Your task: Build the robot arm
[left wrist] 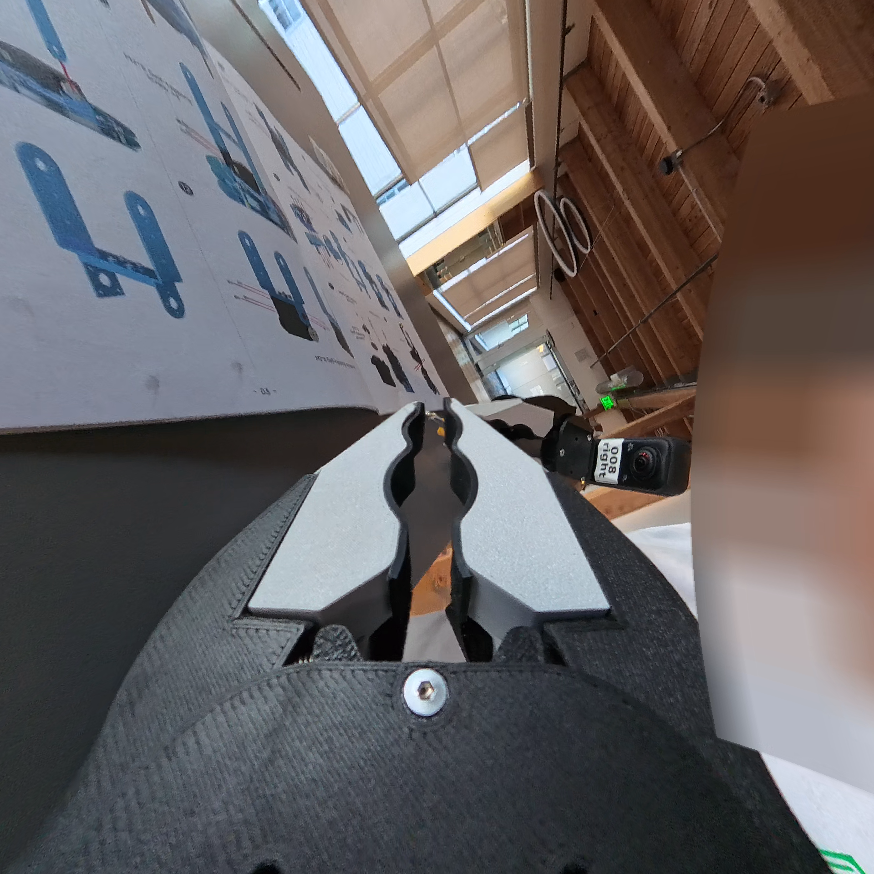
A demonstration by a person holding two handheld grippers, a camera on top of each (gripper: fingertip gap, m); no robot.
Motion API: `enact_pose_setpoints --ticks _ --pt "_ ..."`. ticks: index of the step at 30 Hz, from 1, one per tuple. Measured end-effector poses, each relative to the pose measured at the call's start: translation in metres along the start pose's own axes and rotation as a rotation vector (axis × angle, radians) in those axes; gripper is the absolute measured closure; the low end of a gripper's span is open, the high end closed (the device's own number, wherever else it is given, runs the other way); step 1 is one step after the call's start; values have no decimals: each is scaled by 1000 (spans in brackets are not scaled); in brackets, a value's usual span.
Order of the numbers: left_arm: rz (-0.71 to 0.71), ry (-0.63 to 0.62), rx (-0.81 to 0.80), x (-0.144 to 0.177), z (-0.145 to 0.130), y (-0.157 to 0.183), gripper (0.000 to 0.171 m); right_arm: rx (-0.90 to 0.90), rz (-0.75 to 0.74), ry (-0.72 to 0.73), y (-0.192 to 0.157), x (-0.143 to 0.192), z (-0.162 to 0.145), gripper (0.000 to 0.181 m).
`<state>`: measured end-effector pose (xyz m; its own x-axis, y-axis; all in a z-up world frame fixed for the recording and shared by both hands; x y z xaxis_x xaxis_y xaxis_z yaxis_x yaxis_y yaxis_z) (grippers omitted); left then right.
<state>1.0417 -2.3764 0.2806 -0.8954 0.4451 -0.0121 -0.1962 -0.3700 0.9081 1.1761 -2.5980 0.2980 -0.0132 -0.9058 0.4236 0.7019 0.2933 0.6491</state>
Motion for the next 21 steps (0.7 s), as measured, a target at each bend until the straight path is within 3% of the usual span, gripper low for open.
enact_pose_setpoints --ticks 3,5,8,11,14,21 --pt "-11 69 -85 6 4 3 156 -1 -1 -3 0 0 0 164" --pt "30 102 -296 11 2 11 157 -6 -1 -5 1 0 0 164" --pt "242 95 -648 12 -6 21 160 -9 -2 -9 1 -1 -1 164" --pt "303 31 -854 5 -15 29 167 -2 -1 -10 1 -1 0 165" --pt "329 -30 -901 2 -14 29 163 10 -2 -16 0 -2 0 165" --pt "230 7 -749 1 -10 24 164 21 -8 -19 -1 -2 0 165"
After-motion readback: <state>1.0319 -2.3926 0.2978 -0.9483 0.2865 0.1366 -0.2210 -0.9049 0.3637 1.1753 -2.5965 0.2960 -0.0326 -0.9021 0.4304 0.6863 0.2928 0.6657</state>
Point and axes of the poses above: each gripper's, where its closed fingertips meet, x back along the fingers, z out of its top, y = z × x across the jaws, the point moved 10 cm from there along x, back along the fingers, and after that the axes turned 7 degrees about x, right-handed, at the moved point
